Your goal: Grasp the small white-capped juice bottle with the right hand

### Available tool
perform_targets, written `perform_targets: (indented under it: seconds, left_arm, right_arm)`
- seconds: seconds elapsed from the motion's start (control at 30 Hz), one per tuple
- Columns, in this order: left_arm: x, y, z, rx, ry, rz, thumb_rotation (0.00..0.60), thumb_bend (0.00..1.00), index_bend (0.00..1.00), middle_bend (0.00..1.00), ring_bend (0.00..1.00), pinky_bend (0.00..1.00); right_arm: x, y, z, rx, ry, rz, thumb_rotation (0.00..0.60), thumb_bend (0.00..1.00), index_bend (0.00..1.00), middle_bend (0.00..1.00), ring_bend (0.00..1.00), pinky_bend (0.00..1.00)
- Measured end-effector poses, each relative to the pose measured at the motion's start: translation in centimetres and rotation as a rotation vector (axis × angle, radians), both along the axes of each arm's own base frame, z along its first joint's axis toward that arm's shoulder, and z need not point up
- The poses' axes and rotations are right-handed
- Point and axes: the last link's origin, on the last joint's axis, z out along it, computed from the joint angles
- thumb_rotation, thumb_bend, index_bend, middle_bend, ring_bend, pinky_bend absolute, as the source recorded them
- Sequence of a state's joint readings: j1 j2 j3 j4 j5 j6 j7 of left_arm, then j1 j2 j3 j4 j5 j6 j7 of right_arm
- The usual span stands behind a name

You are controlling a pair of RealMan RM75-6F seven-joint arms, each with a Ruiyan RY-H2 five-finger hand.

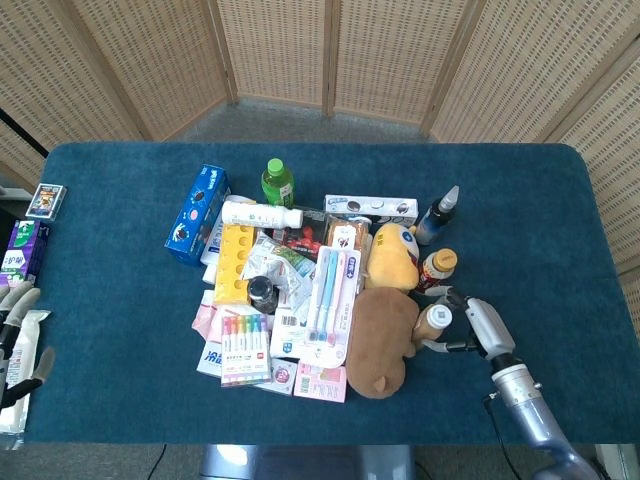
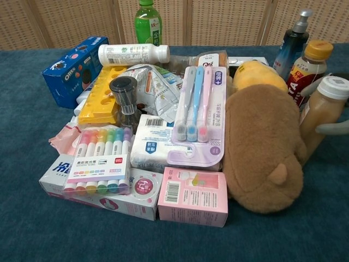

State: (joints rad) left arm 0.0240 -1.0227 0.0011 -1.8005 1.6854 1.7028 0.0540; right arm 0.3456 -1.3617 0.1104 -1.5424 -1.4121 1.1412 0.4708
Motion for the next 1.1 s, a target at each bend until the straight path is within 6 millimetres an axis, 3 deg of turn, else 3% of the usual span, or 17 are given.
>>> perform_targets:
  seconds: [0.23,0.53,0.7,0.93,1.1]
  left_arm:
    - [0.3,0.5,-0.4,-0.009,-0.004,-0.011,0.600,0.46,0.07,0.10,0.02,0.00]
    - [0.6,0.7,-1.0,-0.024,-0.007,-0.024,0.600,0.46,0.07,0.10,0.02,0.00]
    - [0.5,0.5,-1.5,-0.040,-0.009,-0.030,0.600,0.46,0.07,0.10,0.01,0.00]
    - [-0.1,0.1,-1.7,-0.042,-0.027,-0.027,0.600,0.46,0.07,0.10,0.01,0.00]
    - [-0.7,-0.2,-1.8,-0.039,-0.041,-0.026,0.600,0.46,0.07,0.10,0.01,0.00]
  right_arm:
    - [-0.8,0.2,1.6,-0.064,0.002,-0.028,0.600,0.14,0.68,1.00,0.98,0.61]
    - [-0.2,1.1,5.7,-0.156,0.007,-0.009,0.600,0.14,0.68,1.00,0.98,0.61]
    - [1.6,1.3,9.1,-0.208,-0.009,0.034,0.600,0.14,0.68,1.00,0.98,0.61]
    - [5.8,1.6,13.2,-0.254,-0.110,0.108,0.600,0.14,0.69,1.00,0.99,0.61]
    - [8.1,2.0,14.8,-0.258,-0.137,0.156,0.600,0.14,0.69,1.00,0.99,0.61]
